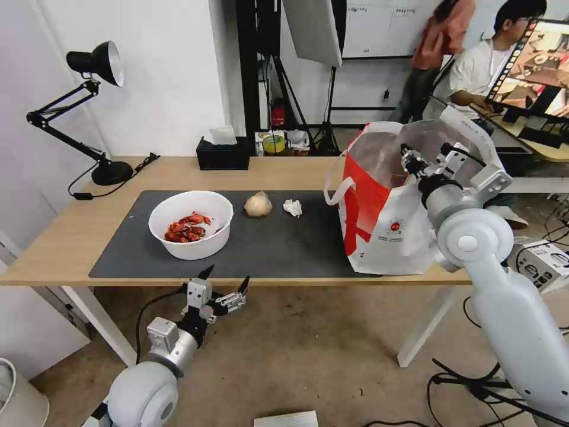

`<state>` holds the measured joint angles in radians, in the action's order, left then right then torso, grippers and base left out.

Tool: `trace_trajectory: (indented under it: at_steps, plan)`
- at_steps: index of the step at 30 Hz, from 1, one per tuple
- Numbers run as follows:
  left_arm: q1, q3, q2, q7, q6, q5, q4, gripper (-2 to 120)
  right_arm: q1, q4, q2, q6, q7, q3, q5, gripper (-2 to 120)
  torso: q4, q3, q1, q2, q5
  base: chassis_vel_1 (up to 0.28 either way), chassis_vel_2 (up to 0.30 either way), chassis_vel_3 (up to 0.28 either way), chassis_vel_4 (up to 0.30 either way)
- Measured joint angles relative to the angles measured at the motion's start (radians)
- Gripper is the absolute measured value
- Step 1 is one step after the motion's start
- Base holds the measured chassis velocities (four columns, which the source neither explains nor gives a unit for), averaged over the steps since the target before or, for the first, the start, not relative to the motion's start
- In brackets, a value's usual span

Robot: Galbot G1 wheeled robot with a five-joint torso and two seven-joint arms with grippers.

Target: Pick up the trash from the table and place it into the takeout bag.

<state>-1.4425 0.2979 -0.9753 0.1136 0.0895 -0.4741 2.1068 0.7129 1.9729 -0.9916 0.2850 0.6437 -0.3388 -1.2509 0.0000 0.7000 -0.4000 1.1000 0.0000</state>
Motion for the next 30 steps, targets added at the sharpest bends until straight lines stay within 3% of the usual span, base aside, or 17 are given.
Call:
trace_trajectory:
  at_steps: [12,17,21,24,30]
  plan:
    - [0.0,0.008,0.001,0.002,0.001,-0.003,0.003,100,-0.018,0.023,0.036,0.009,-0.069,0.014,0.004,95,0.0,0.0,0.0,0.0,0.0,0.0,0.0,0.0,0.0]
    - [-0.001,0.015,0.002,0.002,0.001,-0.003,0.005,100,-0.026,0.041,0.06,0.019,-0.123,0.019,0.029,100,0.0001,0.0,0.0,0.0,0.0,0.0,0.0,0.0,0.0]
    - [-0.001,0.03,0.004,0.001,0.001,-0.004,0.01,100,-0.004,0.081,0.095,0.031,-0.246,0.022,0.114,100,0.0,0.0,0.0,0.0,0.0001,0.0,0.0,0.0,0.0]
    - [-0.005,0.043,0.006,0.001,0.0,-0.005,0.015,100,0.053,0.145,0.136,0.043,-0.407,0.025,0.22,100,-0.0001,0.0,0.0,0.0,0.0001,0.0,0.0,0.0,0.0]
    - [-0.02,0.067,0.007,-0.003,-0.003,-0.005,0.022,100,0.133,0.217,0.176,0.054,-0.528,0.018,0.318,100,-0.0001,0.0,0.0,0.0,0.0,0.0,0.0,0.0,0.0]
